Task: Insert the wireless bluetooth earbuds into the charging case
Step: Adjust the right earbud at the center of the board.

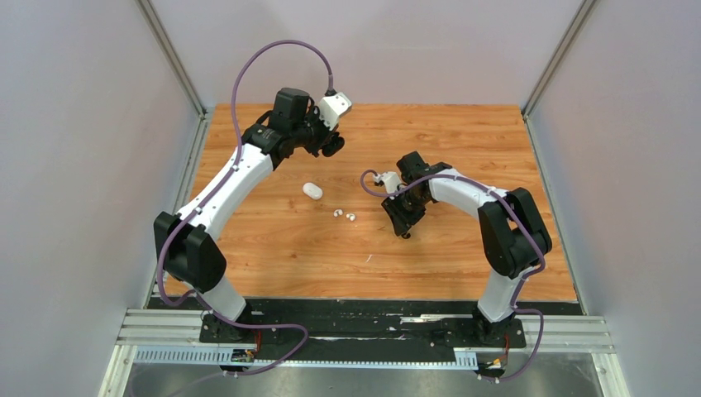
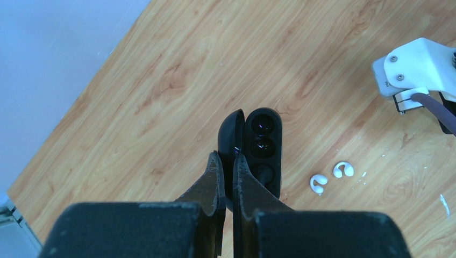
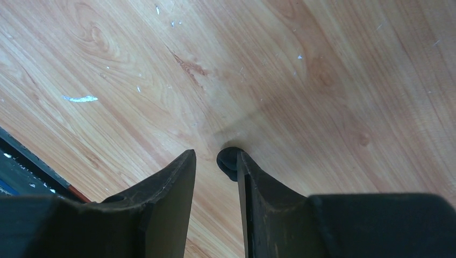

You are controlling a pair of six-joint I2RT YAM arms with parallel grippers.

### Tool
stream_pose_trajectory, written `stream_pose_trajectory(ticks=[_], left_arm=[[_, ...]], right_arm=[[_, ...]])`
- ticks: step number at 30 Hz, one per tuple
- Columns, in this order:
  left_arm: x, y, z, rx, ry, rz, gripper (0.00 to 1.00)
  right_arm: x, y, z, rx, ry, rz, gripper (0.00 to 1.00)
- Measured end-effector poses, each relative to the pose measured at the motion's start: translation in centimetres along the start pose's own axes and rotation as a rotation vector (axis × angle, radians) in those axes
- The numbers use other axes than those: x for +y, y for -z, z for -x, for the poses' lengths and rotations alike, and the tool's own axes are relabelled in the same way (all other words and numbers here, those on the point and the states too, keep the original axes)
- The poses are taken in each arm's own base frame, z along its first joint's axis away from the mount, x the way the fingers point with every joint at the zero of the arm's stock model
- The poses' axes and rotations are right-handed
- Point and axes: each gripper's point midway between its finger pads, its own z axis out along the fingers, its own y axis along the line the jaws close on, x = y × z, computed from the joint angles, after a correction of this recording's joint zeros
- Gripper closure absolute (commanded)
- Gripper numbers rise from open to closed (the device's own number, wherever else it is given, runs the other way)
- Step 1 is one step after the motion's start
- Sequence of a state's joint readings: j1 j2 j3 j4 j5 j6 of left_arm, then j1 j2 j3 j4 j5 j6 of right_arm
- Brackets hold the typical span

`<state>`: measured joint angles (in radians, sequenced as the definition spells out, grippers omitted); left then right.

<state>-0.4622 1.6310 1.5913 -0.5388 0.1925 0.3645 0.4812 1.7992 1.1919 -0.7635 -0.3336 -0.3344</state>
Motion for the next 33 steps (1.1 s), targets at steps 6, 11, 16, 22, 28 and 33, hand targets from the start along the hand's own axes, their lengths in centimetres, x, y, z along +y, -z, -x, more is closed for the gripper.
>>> stream_pose_trajectory(ticks=[6,11,16,22,28,33], left_arm=[[0.0,0.0,0.0,0.0,0.0,0.0,1.0],[0.0,0.0,0.0,0.0,0.0,0.0,1.0],[0.0,0.0,0.0,0.0,0.0,0.0,1.0],[0.0,0.0,0.0,0.001,0.001,0.0,1.0],[0.0,0.0,0.0,0.001,0.001,-0.001,1.0],[0.0,0.0,0.0,0.001,0.001,-0.001,1.0]], right_arm=[[-0.2,0.0,0.0,-0.001,0.007,-0.007,0.62],[-0.3,-0.1,0.0,-0.001,0.013,-0.012,0.6],[-0.3,-0.3,-0.2,0.001,0.017,-0.013,0.6],[-0.5,-0.5,-1.1,0.021,0.01,-0.009,0.6],[-0.8,-0.5,-1.7,0.033,0.011,-0.01,0.58],[-0.7,0.5,-1.3,0.01,0.049,-0.018,0.52]])
